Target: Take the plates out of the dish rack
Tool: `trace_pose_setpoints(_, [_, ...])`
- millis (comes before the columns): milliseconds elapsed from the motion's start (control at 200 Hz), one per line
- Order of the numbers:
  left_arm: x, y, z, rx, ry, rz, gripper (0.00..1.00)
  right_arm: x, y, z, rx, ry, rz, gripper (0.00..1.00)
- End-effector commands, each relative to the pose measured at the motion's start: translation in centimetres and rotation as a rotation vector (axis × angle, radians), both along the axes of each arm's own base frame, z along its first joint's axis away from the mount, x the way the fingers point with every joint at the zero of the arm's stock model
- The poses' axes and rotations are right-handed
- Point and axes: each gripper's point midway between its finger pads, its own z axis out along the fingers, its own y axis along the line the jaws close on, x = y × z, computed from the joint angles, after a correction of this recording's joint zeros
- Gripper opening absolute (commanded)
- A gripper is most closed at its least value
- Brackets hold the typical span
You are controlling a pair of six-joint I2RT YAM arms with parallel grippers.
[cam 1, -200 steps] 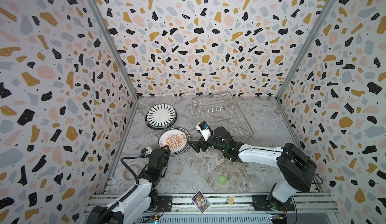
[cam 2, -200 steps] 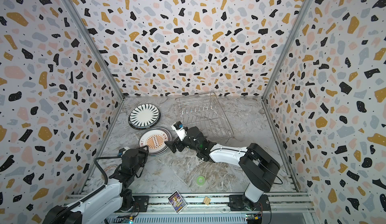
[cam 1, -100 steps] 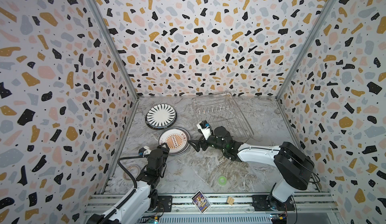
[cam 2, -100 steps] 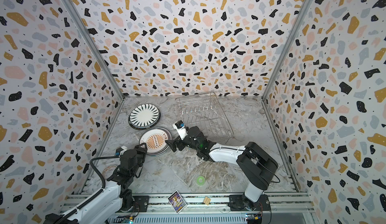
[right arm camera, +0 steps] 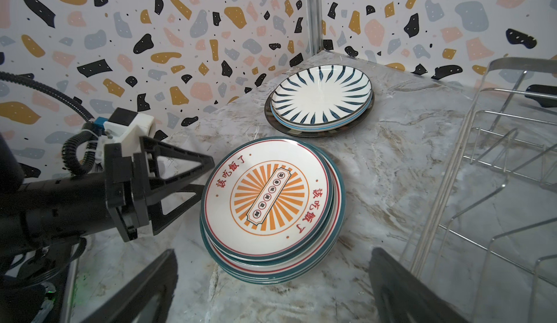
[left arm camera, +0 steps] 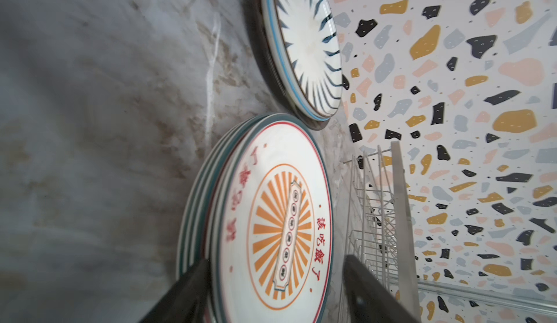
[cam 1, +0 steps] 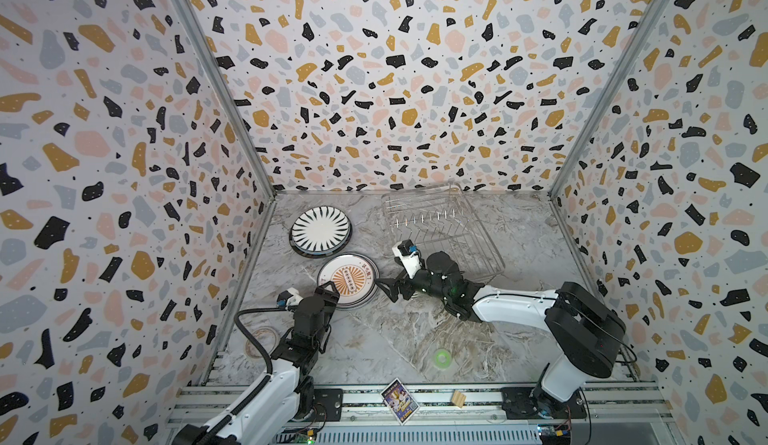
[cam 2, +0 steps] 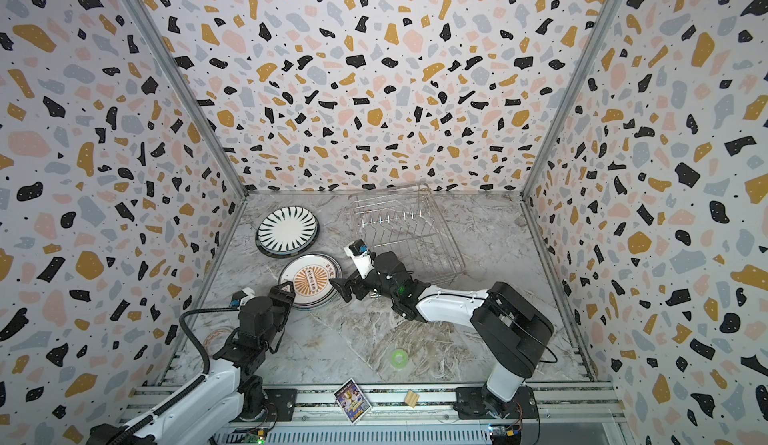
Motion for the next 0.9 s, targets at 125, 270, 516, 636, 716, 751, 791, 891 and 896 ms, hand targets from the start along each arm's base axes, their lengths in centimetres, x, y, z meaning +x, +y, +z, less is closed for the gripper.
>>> trace_pose_setpoints(125, [-0.3, 1.2, 0.6, 0.086, -0.004, 0.035, 0.93, -0.6, -2.6, 3.9, 0.067, -0.059, -0.054, 1.00])
trace_pose_setpoints(270, [-0.2, 3.0, 2.5, 0.178, -0.017, 0.112, 1.00, -1.1, -4.9, 5.5, 0.093, -0.076, -0.105, 1.00])
trace_pose_setpoints(516, [1.0, 4.6, 10.5, 0.357, -0.260, 0.177, 1.00, 1.5, -14.7, 8.9, 0.137, -0.147, -0.414, 0.99])
trace_pose_setpoints(636, [1.5, 4.0, 15.1, 0.470, -0.400, 0.138, 1.00, 5.2, -22.3, 8.8, 0.093, -0.128, -0.695, 0.99])
trace_pose_setpoints(716, [1.5, 5.1, 17.1, 0.534, -0.408, 0.205, 1.00, 6.8, -27.2, 8.1, 0.039, -0.083, -0.844, 0.99])
trace_pose_setpoints(751, [1.5, 5.9, 17.5, 0.569, -0.388, 0.251, 1.00, 7.2, -29.0, 7.8, 0.001, -0.088, -0.907, 1.00])
trace_pose_setpoints(791, [1.7, 6.7, 17.8, 0.627, -0.360, 0.293, 1.00, 7.6, -31.2, 7.6, -0.040, -0.110, -0.993, 0.99])
trace_pose_setpoints(891, [1.7, 8.8, 17.0, 0.734, -0.242, 0.415, 1.00, 8.5, -35.7, 6.2, -0.096, -0.104, -1.145, 0.99])
trace_pose_setpoints(896, [1.6, 9.0, 16.9, 0.737, -0.235, 0.423, 1.00, 8.5, -35.9, 6.1, -0.100, -0.104, -1.152, 0.99])
